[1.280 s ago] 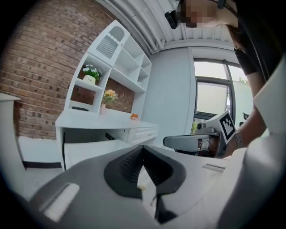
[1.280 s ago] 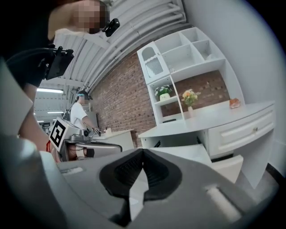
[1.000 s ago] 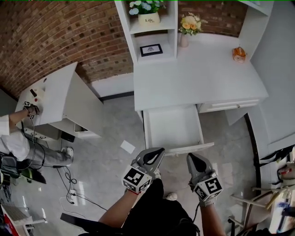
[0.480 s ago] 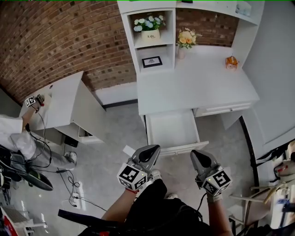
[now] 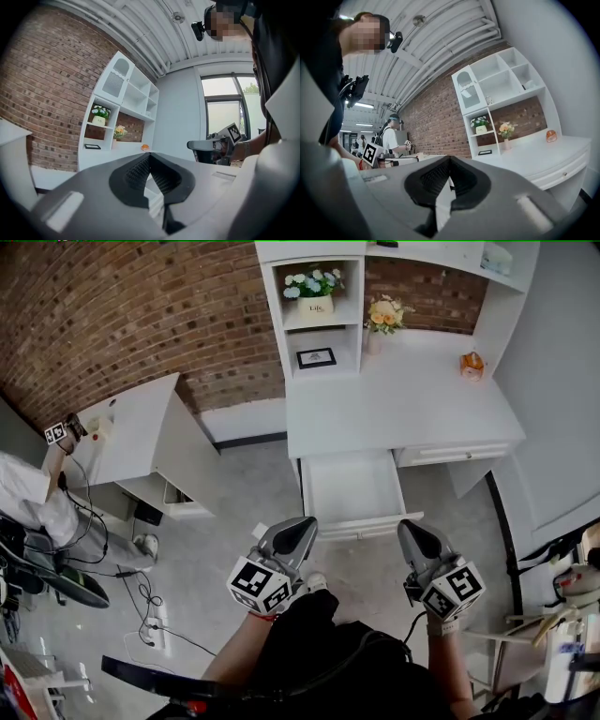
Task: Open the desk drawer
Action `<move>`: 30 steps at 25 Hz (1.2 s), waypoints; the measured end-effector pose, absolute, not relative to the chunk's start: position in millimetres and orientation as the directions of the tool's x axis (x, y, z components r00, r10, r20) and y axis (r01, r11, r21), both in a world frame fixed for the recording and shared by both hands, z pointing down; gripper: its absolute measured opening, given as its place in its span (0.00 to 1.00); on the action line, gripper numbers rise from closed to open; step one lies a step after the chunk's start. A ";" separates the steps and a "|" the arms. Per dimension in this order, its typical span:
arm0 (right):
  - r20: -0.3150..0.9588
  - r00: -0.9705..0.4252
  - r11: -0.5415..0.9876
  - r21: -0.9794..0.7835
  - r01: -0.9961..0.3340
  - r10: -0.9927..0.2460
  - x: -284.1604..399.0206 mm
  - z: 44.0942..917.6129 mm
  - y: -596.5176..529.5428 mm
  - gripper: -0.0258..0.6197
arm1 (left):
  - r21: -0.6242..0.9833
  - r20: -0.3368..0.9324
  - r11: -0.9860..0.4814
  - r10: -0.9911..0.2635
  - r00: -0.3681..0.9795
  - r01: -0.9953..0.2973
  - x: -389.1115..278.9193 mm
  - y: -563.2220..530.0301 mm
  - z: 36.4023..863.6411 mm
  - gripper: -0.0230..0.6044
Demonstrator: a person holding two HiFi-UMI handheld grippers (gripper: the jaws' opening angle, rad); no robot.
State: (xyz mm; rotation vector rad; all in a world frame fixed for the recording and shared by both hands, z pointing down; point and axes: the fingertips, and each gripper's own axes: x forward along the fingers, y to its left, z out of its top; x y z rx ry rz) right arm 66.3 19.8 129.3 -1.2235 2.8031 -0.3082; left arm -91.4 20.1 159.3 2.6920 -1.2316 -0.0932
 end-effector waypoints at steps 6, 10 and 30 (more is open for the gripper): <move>0.004 -0.677 0.661 -0.207 -0.721 -0.736 65.0 122.5 27.3 0.04 | 0.198 0.007 -0.627 -0.768 0.641 -0.753 -95.6 27.7 158.3 0.04; 0.014 -0.675 0.661 -0.192 -0.726 -0.737 67.6 122.9 37.6 0.04 | 0.198 0.012 -0.629 -0.765 0.644 -0.752 -91.5 36.7 156.4 0.04; 0.061 -0.639 0.613 -0.230 -0.756 -0.766 106.9 144.6 87.6 0.04 | 0.210 0.042 -0.636 -0.753 0.656 -0.743 -65.0 74.2 166.3 0.04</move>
